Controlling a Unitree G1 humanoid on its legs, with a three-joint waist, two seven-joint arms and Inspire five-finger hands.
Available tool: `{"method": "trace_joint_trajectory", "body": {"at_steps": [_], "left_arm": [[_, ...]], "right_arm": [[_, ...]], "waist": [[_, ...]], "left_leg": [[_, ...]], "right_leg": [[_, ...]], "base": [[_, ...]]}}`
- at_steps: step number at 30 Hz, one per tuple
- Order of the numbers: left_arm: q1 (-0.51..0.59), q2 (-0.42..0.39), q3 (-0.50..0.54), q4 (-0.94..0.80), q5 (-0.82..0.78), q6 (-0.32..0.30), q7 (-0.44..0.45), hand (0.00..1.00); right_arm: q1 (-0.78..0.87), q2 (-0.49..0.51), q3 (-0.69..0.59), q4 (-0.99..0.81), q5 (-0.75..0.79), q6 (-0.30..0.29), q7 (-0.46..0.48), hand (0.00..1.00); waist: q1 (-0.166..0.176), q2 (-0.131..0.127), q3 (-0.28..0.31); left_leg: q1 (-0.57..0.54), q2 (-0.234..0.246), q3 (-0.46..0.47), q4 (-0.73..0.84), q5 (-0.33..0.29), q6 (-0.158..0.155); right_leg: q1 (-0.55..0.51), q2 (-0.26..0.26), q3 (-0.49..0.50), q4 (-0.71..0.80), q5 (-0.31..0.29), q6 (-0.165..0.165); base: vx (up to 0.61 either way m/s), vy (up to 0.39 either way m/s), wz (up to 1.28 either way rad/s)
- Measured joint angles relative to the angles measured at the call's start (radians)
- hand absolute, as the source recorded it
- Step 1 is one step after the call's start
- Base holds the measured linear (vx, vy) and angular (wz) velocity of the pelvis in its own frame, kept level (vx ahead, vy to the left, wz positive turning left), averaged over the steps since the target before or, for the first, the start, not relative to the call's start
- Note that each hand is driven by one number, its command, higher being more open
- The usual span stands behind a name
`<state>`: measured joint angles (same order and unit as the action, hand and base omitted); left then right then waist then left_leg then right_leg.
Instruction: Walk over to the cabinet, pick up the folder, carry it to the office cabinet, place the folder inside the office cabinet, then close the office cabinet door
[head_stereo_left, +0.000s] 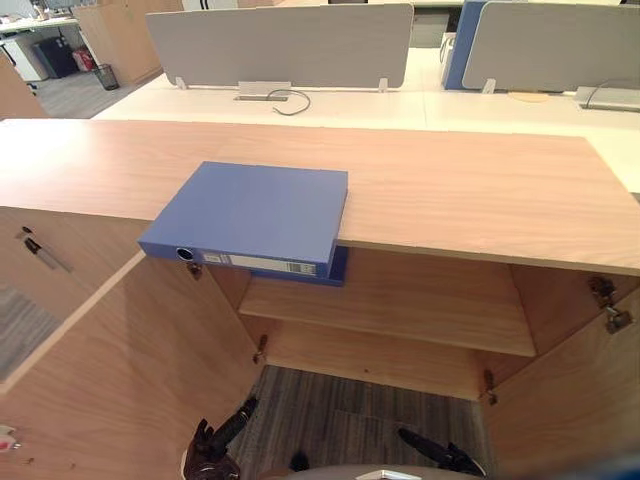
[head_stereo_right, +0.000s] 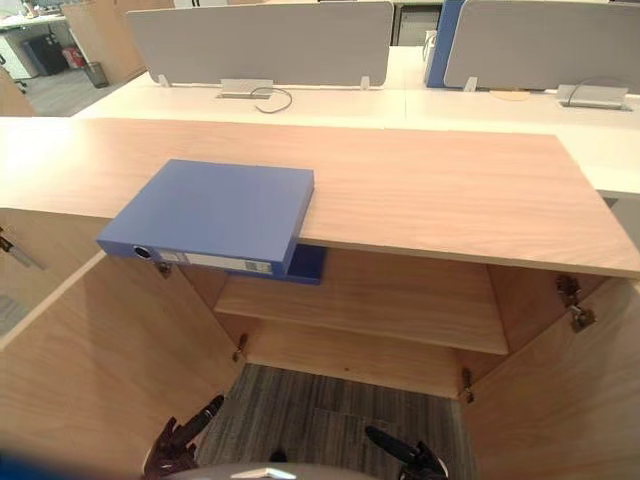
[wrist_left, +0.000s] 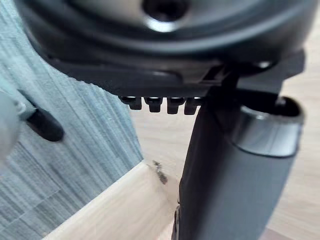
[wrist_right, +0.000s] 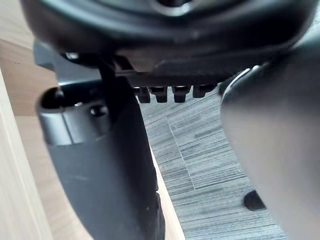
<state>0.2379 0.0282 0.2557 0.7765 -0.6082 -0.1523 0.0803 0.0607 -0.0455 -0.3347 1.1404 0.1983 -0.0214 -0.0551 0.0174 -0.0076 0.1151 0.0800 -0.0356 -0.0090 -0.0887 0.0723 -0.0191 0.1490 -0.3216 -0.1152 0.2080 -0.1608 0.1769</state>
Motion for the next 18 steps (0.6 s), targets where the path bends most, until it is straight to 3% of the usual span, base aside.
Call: {"method": "trace_joint_trajectory", "body": {"at_steps": [4,8,11,15,18], "left_arm": [[0.065,-0.012,0.055,-0.181,-0.01,-0.003,0.005,1.0],[0.156,-0.056,0.115,-0.42,0.167,0.022,0.041,1.0],[0.209,-0.117,0.141,-0.624,0.339,0.042,0.07,1.0],[0.227,-0.13,0.17,-0.848,0.556,0.067,0.185,1.0],[0.228,-0.138,0.187,-1.012,0.73,0.093,0.342,1.0]], "right_arm": [[0.001,-0.01,0.0,-0.021,0.0,0.004,0.002,1.0],[0.0,-0.003,0.004,-0.044,0.0,0.014,0.002,1.0],[0.018,0.008,0.014,-0.063,0.0,0.02,-0.002,1.0],[0.041,0.022,0.063,-0.121,-0.001,0.023,-0.02,1.0],[0.051,0.037,0.089,-0.131,-0.002,0.025,-0.043,1.0]], "waist": [[0.006,0.015,0.003],[0.008,0.014,0.004],[0.028,0.007,0.001],[0.037,0.004,0.0],[0.047,-0.011,-0.006]], "left_leg": [[0.014,-0.021,0.019,-0.003,-0.007,0.01],[0.032,-0.023,0.03,-0.003,-0.007,0.01],[0.026,-0.005,0.031,0.002,-0.004,0.004],[0.004,0.034,0.028,-0.001,-0.001,-0.003],[-0.015,0.052,0.027,-0.002,0.002,-0.009]], "right_leg": [[-0.054,-0.026,0.042,0.113,-0.003,0.002],[-0.134,-0.036,0.054,0.271,-0.006,-0.03],[-0.129,-0.02,0.039,0.258,-0.01,-0.039],[-0.098,0.014,-0.016,0.183,-0.011,-0.038],[-0.071,0.03,-0.064,0.104,-0.026,-0.017]], "base": [[-0.04,0.136,-0.12],[-0.05,0.072,-0.08],[-0.06,-0.023,-0.02],[-0.08,-0.096,-0.01],[-0.09,-0.146,-0.02]]}}
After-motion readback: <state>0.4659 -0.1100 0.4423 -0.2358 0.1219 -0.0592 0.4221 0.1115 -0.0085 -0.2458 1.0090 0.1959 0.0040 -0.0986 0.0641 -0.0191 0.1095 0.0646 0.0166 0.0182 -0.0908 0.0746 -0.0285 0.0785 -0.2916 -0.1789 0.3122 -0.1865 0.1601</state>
